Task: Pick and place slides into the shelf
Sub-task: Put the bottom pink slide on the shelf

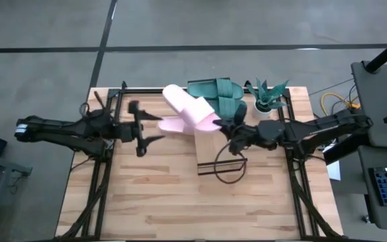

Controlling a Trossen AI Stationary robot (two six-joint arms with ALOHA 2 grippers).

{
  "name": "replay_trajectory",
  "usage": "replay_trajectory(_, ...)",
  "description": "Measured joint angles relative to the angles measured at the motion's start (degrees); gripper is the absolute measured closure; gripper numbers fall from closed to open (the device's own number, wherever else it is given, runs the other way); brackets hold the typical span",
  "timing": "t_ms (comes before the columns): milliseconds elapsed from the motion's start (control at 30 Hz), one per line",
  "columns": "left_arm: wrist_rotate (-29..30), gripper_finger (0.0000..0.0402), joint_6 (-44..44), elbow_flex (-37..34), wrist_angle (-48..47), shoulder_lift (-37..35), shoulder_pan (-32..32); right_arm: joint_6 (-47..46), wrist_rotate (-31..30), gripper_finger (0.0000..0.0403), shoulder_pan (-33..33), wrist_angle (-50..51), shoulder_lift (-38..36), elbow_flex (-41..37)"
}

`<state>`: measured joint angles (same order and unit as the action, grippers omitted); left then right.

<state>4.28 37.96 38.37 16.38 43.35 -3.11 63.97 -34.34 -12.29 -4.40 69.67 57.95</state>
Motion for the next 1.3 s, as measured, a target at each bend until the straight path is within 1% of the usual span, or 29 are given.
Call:
replay_trajectory(100,3.8,0.0137,5.57,0.02,0.59,-0.28,0.0,-3.25,-2.19,0.0373,-0.15,0.03,-0.42,0.0)
replay_trajectory(233,4.46,0.0137,9.76,0.17,1.64,3.08,-0.12,-6.27,-4.79,0.0373,-0.06,-0.1,0.58,0.0)
replay_trajectory(300,5.89,0.0137,12.86,0.04,3.69,5.68,-0.41,-6.65,-8.24,0.0374,-0.09,-0.33,1.41,0.0)
replay_trajectory(400,7.3,0.0137,16.95,0.16,9.66,9.73,-0.48,-7.5,-15.48,0.0374,-0.07,-0.47,2.61,0.0)
replay_trajectory(467,7.94,0.0137,20.21,0.52,14.91,12.87,-0.51,-8.14,-17.64,0.0374,0.03,0.07,2.97,0.0)
replay_trajectory(533,8.28,0.0137,23.8,1.09,18.45,16.06,-0.52,-9.01,-17.84,0.0374,0.04,-0.18,3.33,0.0)
replay_trajectory(600,8.33,0.0137,25.92,2.51,19.46,19.04,-0.52,-9.86,-17.54,0.0374,-0.07,-0.15,3.59,0.0)
replay_trajectory(733,8.79,0.0137,24.84,6.94,19.18,25.14,-0.96,-11.47,-16.23,0.0374,-0.09,-0.1,3.62,0.0)
replay_trajectory(800,11.21,0.0137,24.58,9.19,19.02,28.0,-1.55,-12.32,-16.25,0.0374,-0.07,-0.04,3.62,0.0)
replay_trajectory(900,14.4,0.0137,26.93,12.22,19.06,31.49,-2.16,-13.01,-16.24,0.0374,-0.07,-0.11,3.62,0.0)
replay_trajectory(1033,15.91,0.0137,28.99,15.62,18.96,35.24,-2.32,-13.55,-15.86,0.0374,-0.09,0.09,3.62,0.0)
replay_trajectory(1167,20.18,0.0137,29.14,19.67,15.26,38.05,-2.29,-15.73,-13.3,0.0374,-0.07,1.98,3.62,0.0)
replay_trajectory(1300,21.98,0.0137,29.11,23.24,12.0,40.79,-2.25,-16.24,-12.83,0.0375,-0.14,3.82,3.62,0.0)
